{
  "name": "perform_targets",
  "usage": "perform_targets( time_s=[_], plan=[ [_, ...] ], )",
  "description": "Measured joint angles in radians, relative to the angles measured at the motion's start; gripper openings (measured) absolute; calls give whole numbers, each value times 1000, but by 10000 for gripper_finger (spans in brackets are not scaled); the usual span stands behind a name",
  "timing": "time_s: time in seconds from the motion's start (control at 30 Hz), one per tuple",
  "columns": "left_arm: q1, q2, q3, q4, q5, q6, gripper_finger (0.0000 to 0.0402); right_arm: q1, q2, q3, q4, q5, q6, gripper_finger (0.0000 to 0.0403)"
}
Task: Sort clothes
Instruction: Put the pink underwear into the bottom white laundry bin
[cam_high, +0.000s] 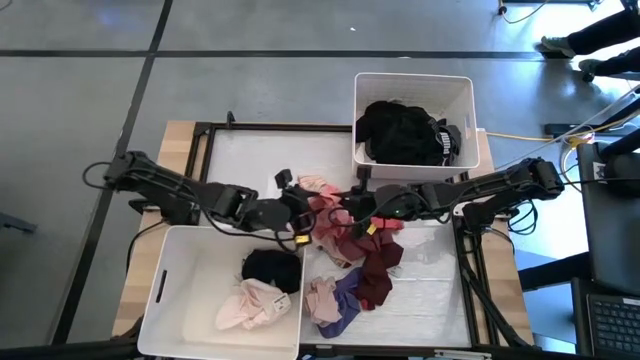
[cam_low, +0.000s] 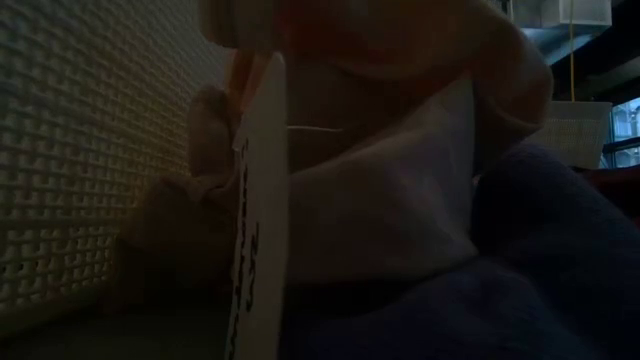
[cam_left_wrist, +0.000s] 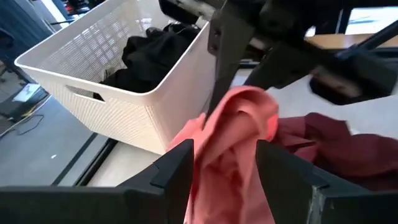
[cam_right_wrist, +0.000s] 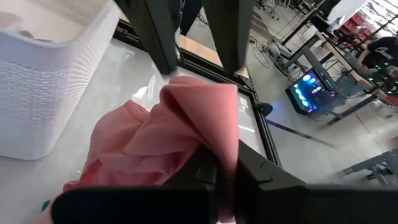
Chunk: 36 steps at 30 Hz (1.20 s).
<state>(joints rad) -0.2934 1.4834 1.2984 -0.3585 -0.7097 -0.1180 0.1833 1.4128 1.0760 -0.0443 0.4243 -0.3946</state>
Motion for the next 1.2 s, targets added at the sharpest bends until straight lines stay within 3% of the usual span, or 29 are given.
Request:
perform_targets(
  time_s=[0.57,0.8,0.93,1.2],
  plan=[
    [31,64,0,23,48,68,163,0,0,0,48,-111,-10,18],
    [46,64,0,48,215,97,160,1,0,0,67,-193,-30,19],
    [46,63,1,48,220,100,128,0,1,0,83,-207,-33,22],
    [45,63,1,38,226,106,15,0,1,0,100,-276,31,47]
  ],
)
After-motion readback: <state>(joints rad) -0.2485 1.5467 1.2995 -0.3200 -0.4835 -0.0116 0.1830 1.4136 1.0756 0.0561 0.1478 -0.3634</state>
